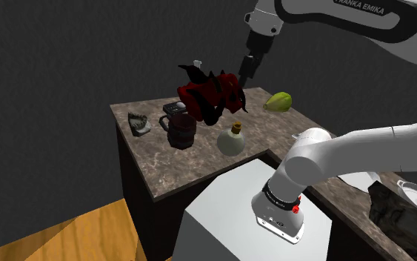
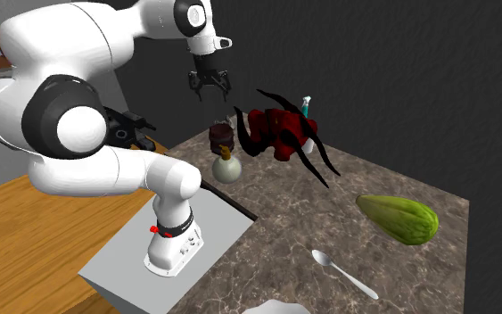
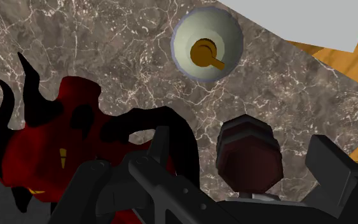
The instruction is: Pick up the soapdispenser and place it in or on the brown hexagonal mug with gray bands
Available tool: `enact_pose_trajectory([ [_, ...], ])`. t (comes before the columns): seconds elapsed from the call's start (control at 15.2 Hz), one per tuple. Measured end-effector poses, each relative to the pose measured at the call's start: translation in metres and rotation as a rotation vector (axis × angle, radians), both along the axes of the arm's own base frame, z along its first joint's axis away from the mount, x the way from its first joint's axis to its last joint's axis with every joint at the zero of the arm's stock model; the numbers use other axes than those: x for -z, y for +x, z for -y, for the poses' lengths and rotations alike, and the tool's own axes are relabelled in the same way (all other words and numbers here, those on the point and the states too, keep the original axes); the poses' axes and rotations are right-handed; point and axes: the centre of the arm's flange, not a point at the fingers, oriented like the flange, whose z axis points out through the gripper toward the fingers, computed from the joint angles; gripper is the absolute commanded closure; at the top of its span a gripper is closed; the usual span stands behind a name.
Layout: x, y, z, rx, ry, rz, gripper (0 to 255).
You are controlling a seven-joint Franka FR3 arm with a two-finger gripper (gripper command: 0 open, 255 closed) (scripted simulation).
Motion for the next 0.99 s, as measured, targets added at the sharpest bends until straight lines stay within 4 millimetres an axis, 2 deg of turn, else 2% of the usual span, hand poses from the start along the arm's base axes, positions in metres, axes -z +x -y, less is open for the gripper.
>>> enact_pose_trajectory([
  [0.07,0.000,0.000,0.000,0.000,0.000,0.000,0],
  [0.2,0.014,-0.004,0.005,-0.008,0.005,0.002,0],
  [0.99,0.165,-0.038,0.049,-0.089,0.052,0.025,0],
])
